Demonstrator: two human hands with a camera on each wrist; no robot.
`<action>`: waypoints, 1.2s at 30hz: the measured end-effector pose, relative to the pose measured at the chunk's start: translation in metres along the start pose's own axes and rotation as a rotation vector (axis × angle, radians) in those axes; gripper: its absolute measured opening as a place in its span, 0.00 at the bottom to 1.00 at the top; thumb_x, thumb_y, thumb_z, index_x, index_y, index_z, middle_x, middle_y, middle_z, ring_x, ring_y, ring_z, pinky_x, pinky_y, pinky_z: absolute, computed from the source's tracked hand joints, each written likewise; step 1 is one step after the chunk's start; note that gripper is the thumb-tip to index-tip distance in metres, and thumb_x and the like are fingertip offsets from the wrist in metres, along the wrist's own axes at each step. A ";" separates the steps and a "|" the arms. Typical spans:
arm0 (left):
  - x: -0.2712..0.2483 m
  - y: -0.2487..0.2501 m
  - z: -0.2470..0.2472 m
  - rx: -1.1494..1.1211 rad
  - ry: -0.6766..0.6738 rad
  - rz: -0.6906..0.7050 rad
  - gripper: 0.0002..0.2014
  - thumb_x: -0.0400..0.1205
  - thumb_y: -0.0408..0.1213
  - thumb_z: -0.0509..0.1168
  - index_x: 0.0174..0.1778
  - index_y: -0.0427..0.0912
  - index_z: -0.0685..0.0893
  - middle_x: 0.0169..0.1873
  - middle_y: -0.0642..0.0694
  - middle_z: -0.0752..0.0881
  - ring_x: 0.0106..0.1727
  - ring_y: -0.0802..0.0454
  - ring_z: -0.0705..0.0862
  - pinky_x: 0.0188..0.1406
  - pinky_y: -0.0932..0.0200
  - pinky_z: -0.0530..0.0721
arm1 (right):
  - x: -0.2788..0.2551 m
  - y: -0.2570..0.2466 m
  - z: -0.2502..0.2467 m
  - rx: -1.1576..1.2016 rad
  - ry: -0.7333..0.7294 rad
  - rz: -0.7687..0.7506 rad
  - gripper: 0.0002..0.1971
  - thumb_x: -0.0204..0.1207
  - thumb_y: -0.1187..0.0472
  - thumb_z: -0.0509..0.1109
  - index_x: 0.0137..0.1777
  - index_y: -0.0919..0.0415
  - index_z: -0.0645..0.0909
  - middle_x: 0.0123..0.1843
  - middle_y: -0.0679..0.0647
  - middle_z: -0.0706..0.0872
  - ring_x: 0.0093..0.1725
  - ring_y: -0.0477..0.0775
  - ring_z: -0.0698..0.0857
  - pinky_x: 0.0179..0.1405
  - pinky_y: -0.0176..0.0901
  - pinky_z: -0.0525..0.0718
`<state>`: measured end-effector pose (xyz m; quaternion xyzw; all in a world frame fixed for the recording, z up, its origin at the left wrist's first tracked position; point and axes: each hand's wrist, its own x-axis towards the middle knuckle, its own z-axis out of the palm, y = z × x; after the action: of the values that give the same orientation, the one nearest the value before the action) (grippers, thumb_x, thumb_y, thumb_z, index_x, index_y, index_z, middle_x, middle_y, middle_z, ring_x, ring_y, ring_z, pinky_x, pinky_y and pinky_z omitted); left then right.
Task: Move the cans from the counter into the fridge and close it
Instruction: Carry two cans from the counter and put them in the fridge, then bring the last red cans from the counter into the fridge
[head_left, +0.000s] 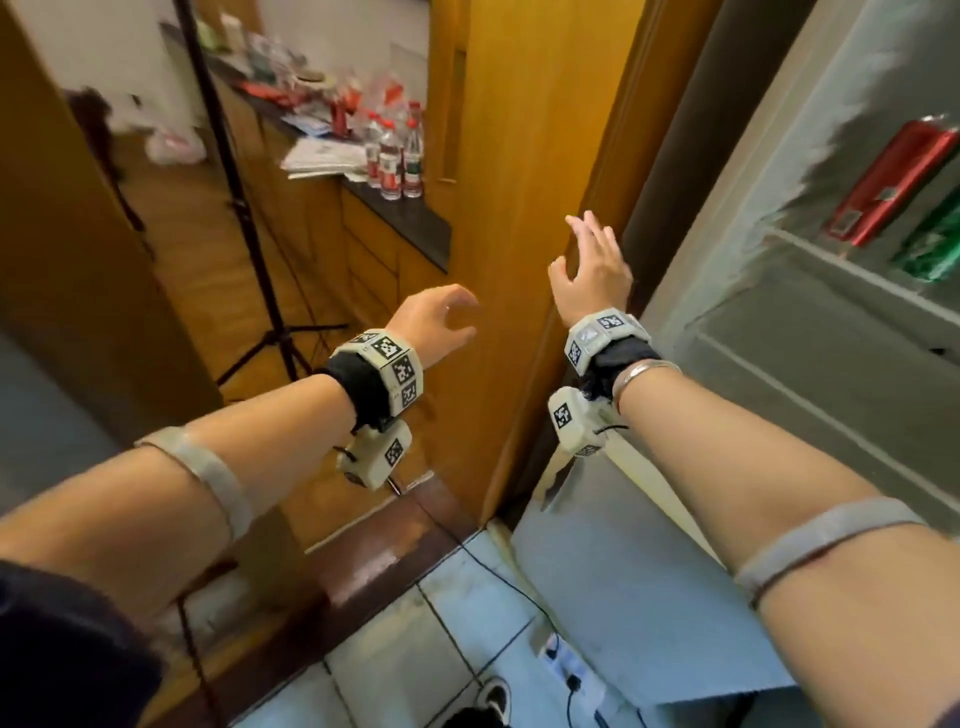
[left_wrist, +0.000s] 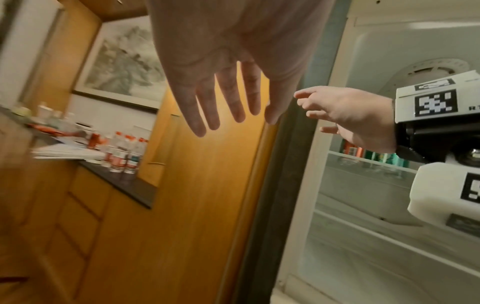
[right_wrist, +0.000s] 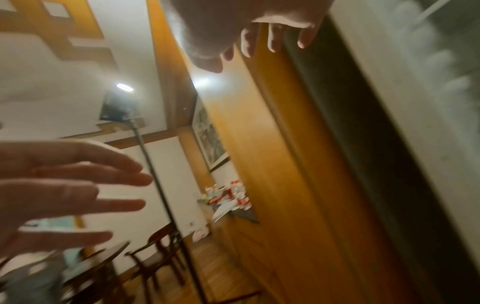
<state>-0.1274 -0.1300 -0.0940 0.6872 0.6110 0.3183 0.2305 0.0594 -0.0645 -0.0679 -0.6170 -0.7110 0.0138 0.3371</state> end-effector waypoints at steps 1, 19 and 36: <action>-0.015 -0.011 -0.014 0.023 0.022 -0.021 0.18 0.80 0.40 0.67 0.66 0.50 0.77 0.70 0.49 0.77 0.72 0.50 0.75 0.68 0.54 0.77 | -0.009 -0.021 0.013 0.020 -0.037 -0.037 0.26 0.81 0.54 0.61 0.79 0.49 0.64 0.83 0.50 0.62 0.83 0.55 0.57 0.79 0.59 0.59; -0.269 -0.126 -0.187 0.276 0.494 -0.565 0.27 0.78 0.38 0.68 0.75 0.46 0.71 0.75 0.44 0.73 0.76 0.47 0.71 0.75 0.58 0.64 | -0.170 -0.315 0.113 0.389 -0.535 -0.677 0.28 0.79 0.58 0.63 0.79 0.51 0.65 0.83 0.50 0.62 0.84 0.54 0.57 0.81 0.59 0.58; -0.623 -0.178 -0.281 0.282 0.888 -1.110 0.26 0.81 0.41 0.64 0.76 0.51 0.67 0.78 0.47 0.66 0.78 0.45 0.66 0.76 0.55 0.65 | -0.450 -0.565 0.105 0.550 -0.870 -1.201 0.25 0.83 0.58 0.58 0.80 0.54 0.64 0.82 0.50 0.64 0.83 0.53 0.58 0.81 0.57 0.59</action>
<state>-0.4846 -0.7386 -0.1225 0.1049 0.9411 0.3214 -0.0026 -0.4785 -0.5562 -0.1108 0.0386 -0.9614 0.2449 0.1190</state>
